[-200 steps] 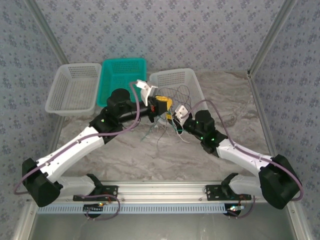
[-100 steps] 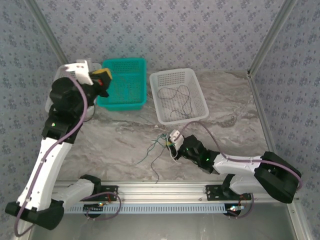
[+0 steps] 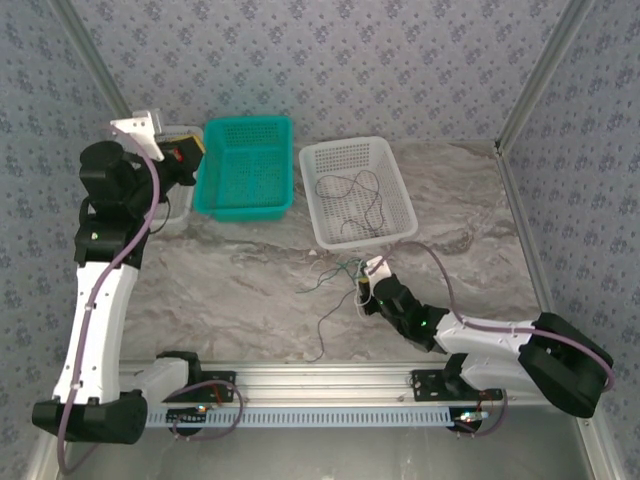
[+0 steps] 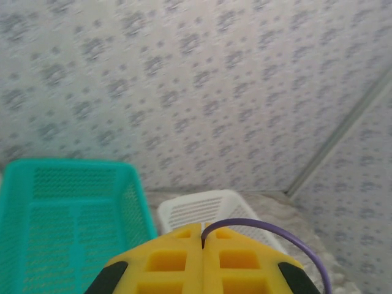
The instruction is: Untangle the cables
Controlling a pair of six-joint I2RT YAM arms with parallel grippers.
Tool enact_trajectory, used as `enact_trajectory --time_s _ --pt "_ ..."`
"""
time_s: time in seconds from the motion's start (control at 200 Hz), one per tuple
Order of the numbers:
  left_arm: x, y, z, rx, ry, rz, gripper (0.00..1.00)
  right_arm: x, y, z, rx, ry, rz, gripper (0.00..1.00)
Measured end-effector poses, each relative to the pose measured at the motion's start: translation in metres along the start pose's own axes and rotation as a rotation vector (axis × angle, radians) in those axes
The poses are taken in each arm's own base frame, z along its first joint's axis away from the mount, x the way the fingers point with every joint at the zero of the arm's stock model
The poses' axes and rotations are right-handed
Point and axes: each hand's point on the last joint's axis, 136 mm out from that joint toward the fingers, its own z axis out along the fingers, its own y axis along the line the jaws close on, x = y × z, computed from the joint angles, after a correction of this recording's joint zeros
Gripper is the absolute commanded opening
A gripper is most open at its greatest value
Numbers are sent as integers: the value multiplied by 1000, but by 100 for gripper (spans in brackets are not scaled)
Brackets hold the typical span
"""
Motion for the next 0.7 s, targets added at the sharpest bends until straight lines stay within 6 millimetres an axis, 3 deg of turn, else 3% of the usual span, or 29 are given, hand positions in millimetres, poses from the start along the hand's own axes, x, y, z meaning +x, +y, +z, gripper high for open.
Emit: enact_trajectory --time_s 0.15,0.26,0.39,0.53,0.7 --pt "-38 -49 0 161 -83 63 0 16 -20 -3 70 33 52 0" --pt "-71 -87 -1 277 -165 114 0 17 -24 -5 87 35 74 0" --pt "-86 -122 17 393 -196 147 0 14 -26 -7 92 23 95 0" --pt "-74 -142 69 465 -150 148 0 10 -28 -10 93 1 123 0" --pt "-27 -143 145 483 -28 133 0 9 -33 -18 97 -26 153 0"
